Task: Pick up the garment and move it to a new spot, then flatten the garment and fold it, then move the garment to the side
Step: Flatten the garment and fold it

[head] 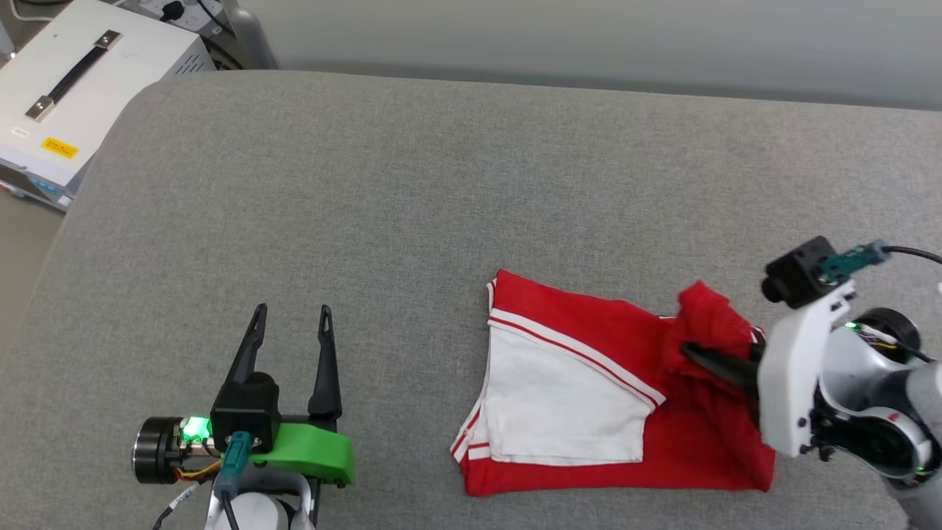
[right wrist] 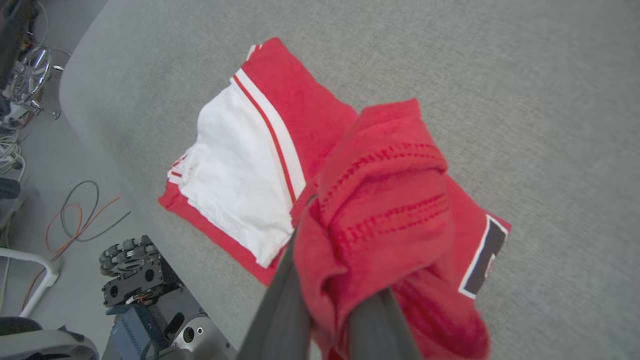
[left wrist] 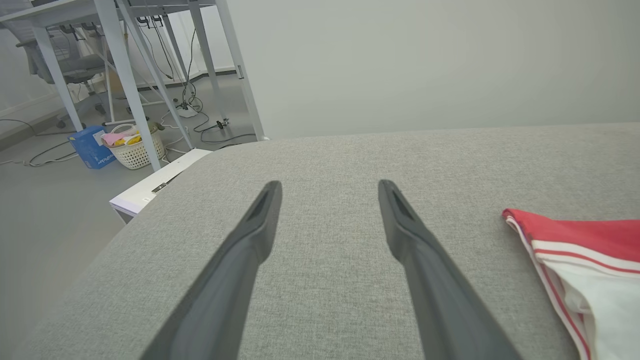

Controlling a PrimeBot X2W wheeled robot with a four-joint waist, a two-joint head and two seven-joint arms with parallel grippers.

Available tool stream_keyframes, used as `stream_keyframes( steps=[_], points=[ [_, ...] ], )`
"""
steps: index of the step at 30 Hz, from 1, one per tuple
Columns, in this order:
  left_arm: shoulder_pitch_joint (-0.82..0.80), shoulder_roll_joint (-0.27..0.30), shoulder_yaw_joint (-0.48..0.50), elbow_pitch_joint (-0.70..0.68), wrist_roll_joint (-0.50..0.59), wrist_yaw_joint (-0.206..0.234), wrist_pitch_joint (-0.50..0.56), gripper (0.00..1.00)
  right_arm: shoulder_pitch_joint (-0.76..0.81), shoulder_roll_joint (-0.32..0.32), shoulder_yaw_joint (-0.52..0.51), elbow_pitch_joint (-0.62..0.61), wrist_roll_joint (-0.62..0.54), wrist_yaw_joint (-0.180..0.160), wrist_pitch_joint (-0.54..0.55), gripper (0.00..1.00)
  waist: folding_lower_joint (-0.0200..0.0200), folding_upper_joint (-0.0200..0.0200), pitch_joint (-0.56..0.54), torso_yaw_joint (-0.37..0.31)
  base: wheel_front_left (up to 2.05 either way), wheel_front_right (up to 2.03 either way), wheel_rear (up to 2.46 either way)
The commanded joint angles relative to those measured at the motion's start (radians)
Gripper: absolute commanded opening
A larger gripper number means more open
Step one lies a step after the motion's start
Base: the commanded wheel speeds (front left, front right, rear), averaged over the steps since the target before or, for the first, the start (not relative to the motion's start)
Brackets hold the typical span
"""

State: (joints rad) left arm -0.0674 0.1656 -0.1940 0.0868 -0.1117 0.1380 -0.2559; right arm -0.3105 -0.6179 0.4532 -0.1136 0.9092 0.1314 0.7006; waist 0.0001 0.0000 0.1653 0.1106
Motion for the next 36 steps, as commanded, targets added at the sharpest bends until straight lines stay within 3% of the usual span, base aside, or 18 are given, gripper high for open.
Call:
stream_keyframes(
  steps=[1, 10, 17, 22, 23, 24, 25, 30, 36],
  points=[
    [-0.024, -0.008, 0.006, -0.004, 0.011, -0.008, -0.006, 1.0, -0.048, 0.025, 0.04, 0.007, -0.019, -0.001, 0.006, 0.0, -0.0001, 0.0, 0.025, 0.008, 0.0, 0.0, 0.0],
    [-0.069, -0.037, 0.02, 0.001, 0.036, -0.034, -0.006, 1.0, -0.305, 0.178, 0.329, 0.209, -0.093, -0.001, -0.042, 0.0, -0.0001, 0.0, 0.085, 0.033, 0.0, 0.0, 0.0],
    [-0.08, -0.056, 0.028, 0.009, 0.047, -0.044, -0.006, 1.0, -0.373, 0.274, 0.437, 0.466, -0.099, -0.001, -0.146, 0.0, -0.0001, 0.0, 0.107, 0.045, 0.0, 0.0, 0.0],
    [-0.07, -0.06, 0.041, 0.016, 0.054, -0.048, -0.006, 1.0, -0.389, 0.29, 0.506, 0.555, -0.078, -0.001, -0.202, 0.0, -0.0001, 0.0, 0.098, 0.037, 0.0, 0.0, 0.0],
    [-0.066, -0.059, 0.044, 0.018, 0.055, -0.05, -0.006, 1.0, -0.395, 0.285, 0.515, 0.554, -0.072, -0.001, -0.221, 0.2, -0.0001, 0.0, 0.093, 0.032, 0.0, 0.0, 0.0],
    [-0.063, -0.058, 0.047, 0.018, 0.057, -0.051, -0.006, 1.0, -0.401, 0.279, 0.521, 0.548, -0.069, -0.001, -0.24, 0.91, -0.0001, 0.0, 0.089, 0.027, 0.0, 0.0, 0.0],
    [-0.06, -0.057, 0.051, 0.018, 0.058, -0.051, -0.006, 1.0, -0.407, 0.271, 0.524, 0.535, -0.062, -0.001, -0.268, 1.0, -0.0001, 0.0, 0.082, 0.021, 0.0, 0.0, 0.0],
    [-0.042, -0.05, 0.071, 0.017, 0.061, -0.052, -0.006, 1.0, -0.415, 0.198, 0.496, 0.437, -0.066, -0.001, -0.425, 1.0, -0.0001, 0.0, 0.047, -0.008, 0.0, 0.0, 0.0],
    [-0.017, -0.043, 0.096, 0.002, 0.063, -0.051, -0.006, 1.0, -0.357, 0.122, 0.311, 0.392, -0.205, -0.001, -0.664, 1.0, -0.0001, 0.0, 0.012, -0.051, 0.0, 0.0, 0.0]
  ],
)
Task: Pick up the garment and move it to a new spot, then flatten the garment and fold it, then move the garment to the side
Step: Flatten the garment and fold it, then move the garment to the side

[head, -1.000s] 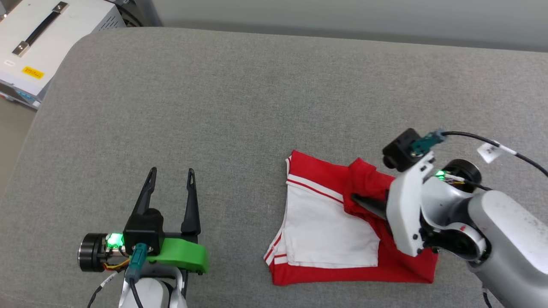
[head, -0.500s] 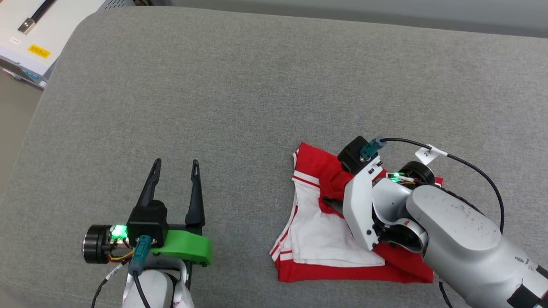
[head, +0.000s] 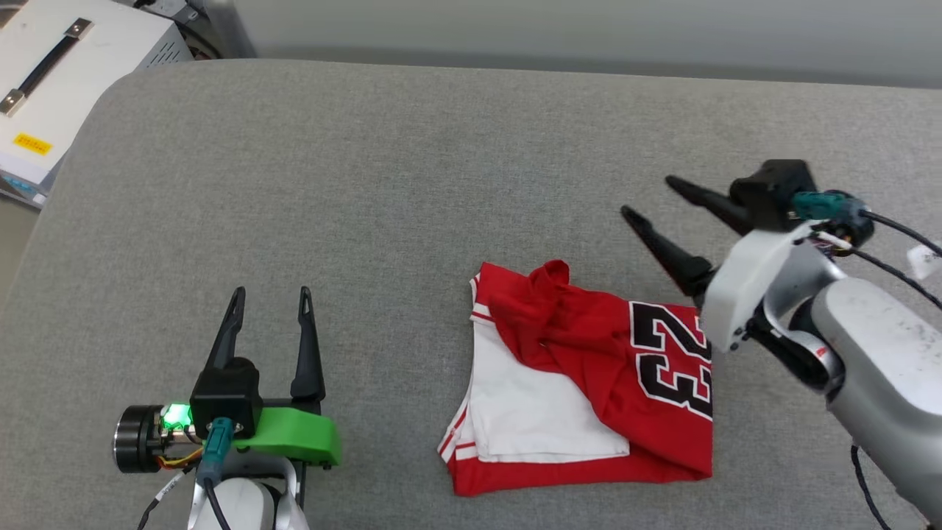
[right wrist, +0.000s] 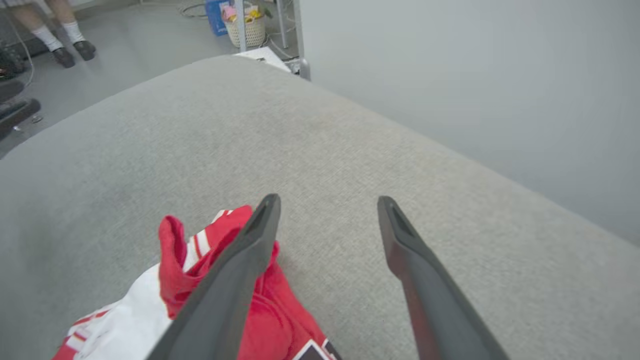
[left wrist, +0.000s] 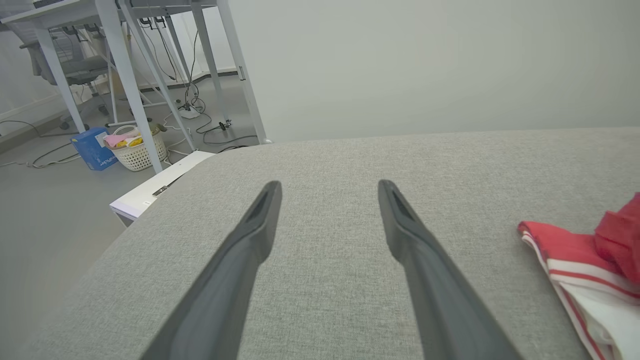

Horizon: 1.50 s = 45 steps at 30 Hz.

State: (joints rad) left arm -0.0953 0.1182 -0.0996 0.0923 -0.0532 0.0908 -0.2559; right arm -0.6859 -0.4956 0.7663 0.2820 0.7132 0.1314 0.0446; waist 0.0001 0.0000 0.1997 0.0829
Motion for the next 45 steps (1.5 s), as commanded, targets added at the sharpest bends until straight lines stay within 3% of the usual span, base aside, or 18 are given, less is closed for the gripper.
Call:
stream_keyframes(
  steps=[1, 7, 11, 17, 30, 40, 45],
  points=[
    [0.017, 0.004, 0.004, -0.008, 0.005, -0.003, -0.006, 1.0, 0.042, -0.001, -0.052, -0.001, -0.045, -0.001, -0.051, 1.0, -0.0001, 0.0, -0.028, -0.031, 0.0, 0.0, 0.0],
    [0.045, 0.004, 0.019, -0.025, 0.002, -0.006, -0.006, 1.0, 0.205, 0.046, -0.336, -0.01, -0.227, -0.001, -0.23, 1.0, -0.0001, 0.0, -0.057, -0.064, 0.0, 0.0, 0.0],
    [0.06, 0.002, 0.025, -0.032, 0.002, -0.008, -0.006, 1.0, 0.312, 0.11, -0.501, -0.052, -0.329, -0.001, -0.275, 1.0, -0.0001, 0.0, -0.072, -0.08, 0.0, 0.0, 0.0],
    [0.084, -0.002, 0.023, -0.033, 0.002, -0.015, -0.006, 1.0, 0.474, 0.217, -0.657, -0.139, -0.421, -0.001, -0.297, 1.0, -0.0001, 0.0, -0.105, -0.087, 0.0, 0.0, 0.0],
    [0.142, -0.006, 0.025, -0.045, -0.007, -0.03, -0.006, 1.0, 0.702, 0.355, -0.746, -0.217, -0.47, -0.001, -0.303, 1.0, -0.0001, 0.0, -0.155, -0.082, 0.0, 0.0, 0.0],
    [0.153, -0.009, 0.026, -0.044, -0.003, -0.027, -0.006, 1.0, 0.707, 0.354, -0.749, -0.232, -0.49, -0.001, -0.287, 1.0, -0.0001, 0.0, -0.159, -0.073, 0.0, 0.0, 0.0],
    [0.138, -0.012, 0.025, -0.048, -0.002, -0.029, -0.006, 1.0, 0.624, 0.308, -0.744, -0.266, -0.489, -0.001, -0.268, 1.0, -0.0001, 0.0, -0.13, -0.064, 0.0, 0.0, 0.0]
  ],
)
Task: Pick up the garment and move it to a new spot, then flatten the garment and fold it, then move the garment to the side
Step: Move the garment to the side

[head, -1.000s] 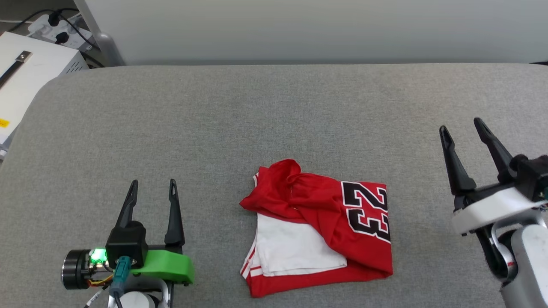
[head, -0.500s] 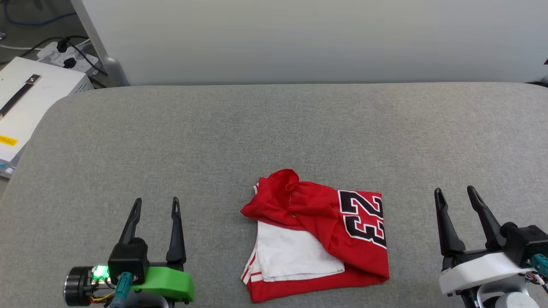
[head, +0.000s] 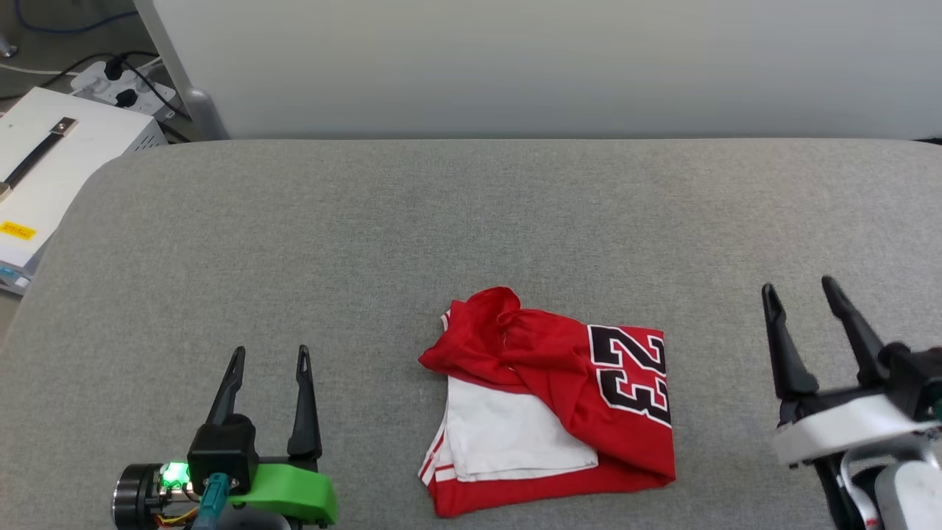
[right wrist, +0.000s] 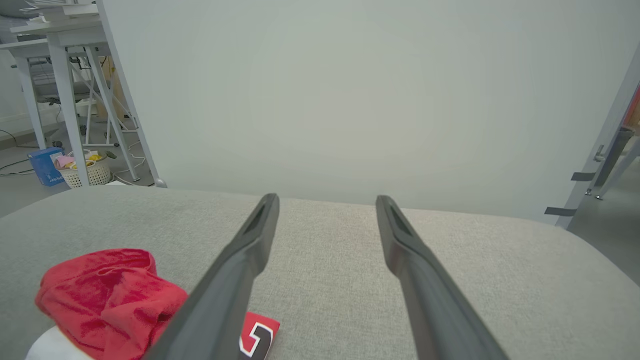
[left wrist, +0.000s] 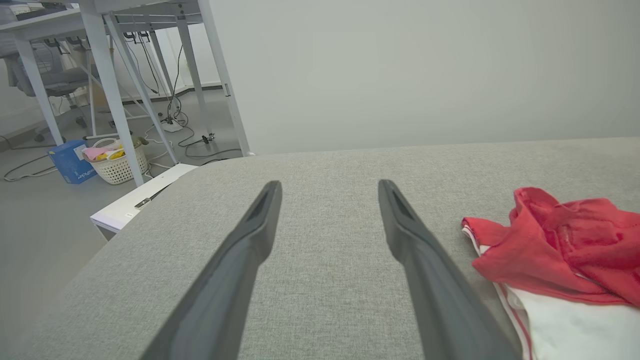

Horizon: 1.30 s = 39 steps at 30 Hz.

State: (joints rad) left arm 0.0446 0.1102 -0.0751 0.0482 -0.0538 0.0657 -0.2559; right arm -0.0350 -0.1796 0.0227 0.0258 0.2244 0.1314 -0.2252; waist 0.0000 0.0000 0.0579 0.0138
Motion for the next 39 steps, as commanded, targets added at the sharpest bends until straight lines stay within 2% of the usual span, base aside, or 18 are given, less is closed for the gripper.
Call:
stream_keyframes(
  steps=[1, 6, 11, 16, 22, 27, 32, 36, 37, 38, 39],
  points=[
    [-0.007, -0.004, -0.001, -0.004, -0.001, -0.004, -0.006, 1.0, -0.057, -0.027, 0.005, -0.017, 0.003, -0.001, 0.017, 1.0, 0.0, 0.0, 0.02, 0.008, 0.0, 0.0, 0.0],
    [-0.029, -0.009, -0.005, -0.002, -0.001, -0.004, -0.006, 1.0, -0.206, -0.157, 0.1, -0.018, 0.066, -0.001, 0.166, 1.0, 0.0, 0.0, 0.055, 0.018, 0.0, 0.0, 0.0],
    [-0.049, -0.014, -0.009, 0.005, 0.0, -0.006, -0.006, 1.0, -0.309, -0.28, 0.223, 0.016, 0.209, -0.001, 0.419, 1.0, 0.0, 0.0, 0.078, 0.033, 0.0, 0.0, 0.0],
    [-0.062, -0.019, -0.013, 0.007, 0.001, -0.008, -0.006, 1.0, -0.325, -0.337, 0.291, 0.072, 0.423, -0.001, 0.708, 1.0, 0.0, 0.0, 0.097, 0.048, 0.0, 0.0, 0.0],
    [-0.1, -0.025, -0.027, 0.009, 0.005, -0.016, -0.006, 1.0, -0.278, -0.338, 0.29, 0.108, 0.65, -0.001, 0.957, 1.0, 0.0, 0.0, 0.143, 0.083, 0.0, 0.0, 0.0],
    [-0.129, -0.029, -0.025, 0.009, 0.003, -0.019, -0.006, 1.0, -0.261, -0.299, 0.303, 0.134, 0.697, -0.001, 0.998, 1.0, 0.0, 0.0, 0.173, 0.106, 0.0, 0.0, 0.0],
    [-0.144, -0.031, -0.023, 0.017, 0.003, -0.026, -0.006, 1.0, -0.254, -0.239, 0.348, 0.205, 0.693, -0.001, 0.979, 1.0, 0.0, 0.0, 0.188, 0.12, 0.0, 0.0, 0.0],
    [-0.15, -0.034, -0.026, 0.026, 0.003, -0.031, -0.006, 1.0, -0.242, -0.218, 0.403, 0.247, 0.674, -0.001, 0.935, 1.0, 0.0, 0.0, 0.188, 0.13, 0.0, 0.0, 0.0],
    [-0.152, -0.035, -0.026, 0.028, 0.003, -0.032, -0.006, 1.0, -0.241, -0.219, 0.416, 0.247, 0.672, -0.001, 0.921, 0.84, 0.0, 0.0, 0.187, 0.131, 0.0, 0.0, 0.0],
    [-0.153, -0.036, -0.027, 0.03, 0.003, -0.033, -0.006, 1.0, -0.243, -0.22, 0.425, 0.247, 0.67, -0.001, 0.894, 0.0, 0.0, 0.0, 0.186, 0.132, 0.0, 0.0, 0.0],
    [-0.153, -0.036, -0.026, 0.031, 0.003, -0.034, -0.006, 1.0, -0.246, -0.223, 0.437, 0.247, 0.669, -0.001, 0.882, 0.0, 0.0, 0.0, 0.184, 0.132, 0.0, 0.0, 0.0]
  ],
)
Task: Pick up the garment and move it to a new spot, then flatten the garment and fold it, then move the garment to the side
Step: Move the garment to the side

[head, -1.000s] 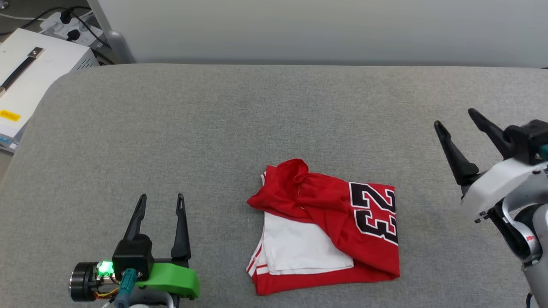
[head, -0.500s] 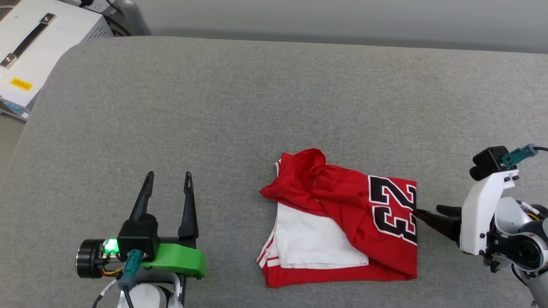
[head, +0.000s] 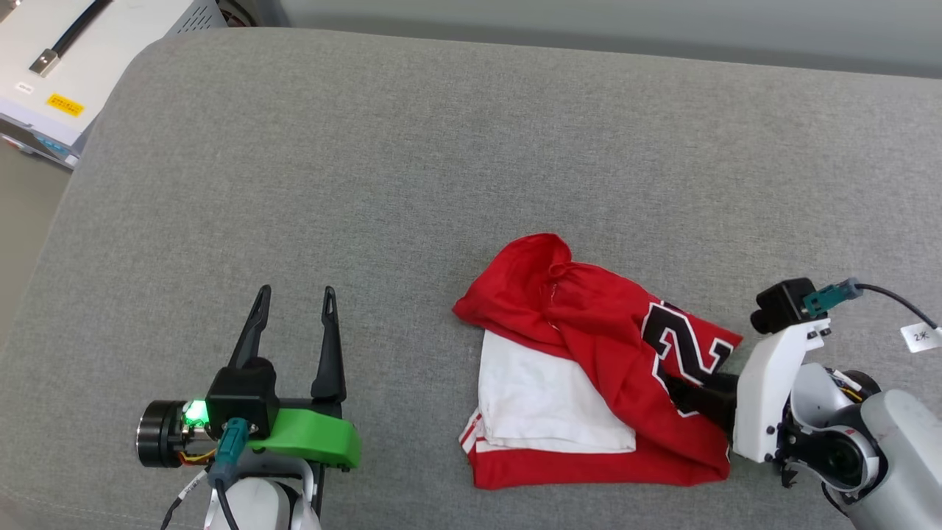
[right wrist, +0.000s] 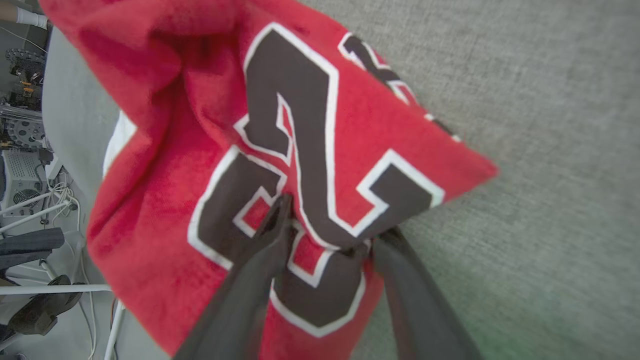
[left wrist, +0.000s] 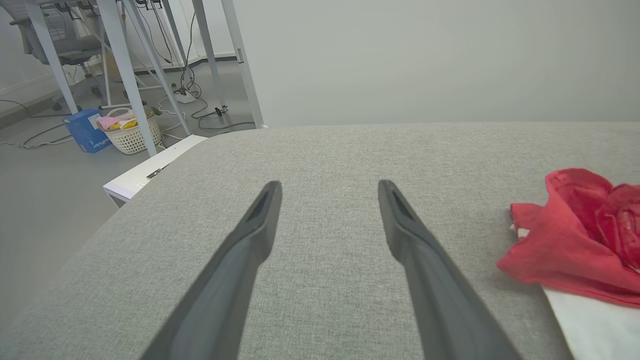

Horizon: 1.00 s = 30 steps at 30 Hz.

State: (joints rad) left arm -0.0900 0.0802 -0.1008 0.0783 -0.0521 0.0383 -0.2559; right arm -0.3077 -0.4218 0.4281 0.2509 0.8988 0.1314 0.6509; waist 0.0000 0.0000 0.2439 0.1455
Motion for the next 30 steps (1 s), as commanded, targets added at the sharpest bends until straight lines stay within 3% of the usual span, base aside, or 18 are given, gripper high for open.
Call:
stream_keyframes(
  steps=[1, 12, 21, 30],
  points=[
    [-0.019, -0.007, 0.0, 0.003, 0.001, -0.007, -0.006, 1.0, 0.021, 0.011, 0.045, 0.017, -0.004, -0.001, -0.008, 0.0, 0.0, 0.0, -0.004, -0.001, 0.0, 0.0, 0.0],
    [0.015, -0.006, 0.022, 0.008, 0.005, -0.006, -0.006, 1.0, -0.072, -0.123, 0.111, -0.111, -0.047, -0.001, -0.169, 0.0, 0.0, 0.0, -0.059, -0.064, 0.0, 0.0, 0.0],
    [0.017, 0.005, 0.042, -0.03, 0.014, -0.005, -0.006, 1.0, -0.153, -0.285, 0.149, -0.255, -0.095, -0.001, -0.144, 0.0, 0.0, 0.0, -0.027, -0.237, 0.0, 0.0, 0.0],
    [-0.025, 0.029, 0.062, -0.081, 0.028, -0.001, -0.006, 1.0, -0.207, -0.365, 0.085, -0.222, -0.076, -0.001, -0.145, 0.0, 0.0, 0.0, 0.07, -0.393, 0.0, 0.0, 0.0]
  ],
)
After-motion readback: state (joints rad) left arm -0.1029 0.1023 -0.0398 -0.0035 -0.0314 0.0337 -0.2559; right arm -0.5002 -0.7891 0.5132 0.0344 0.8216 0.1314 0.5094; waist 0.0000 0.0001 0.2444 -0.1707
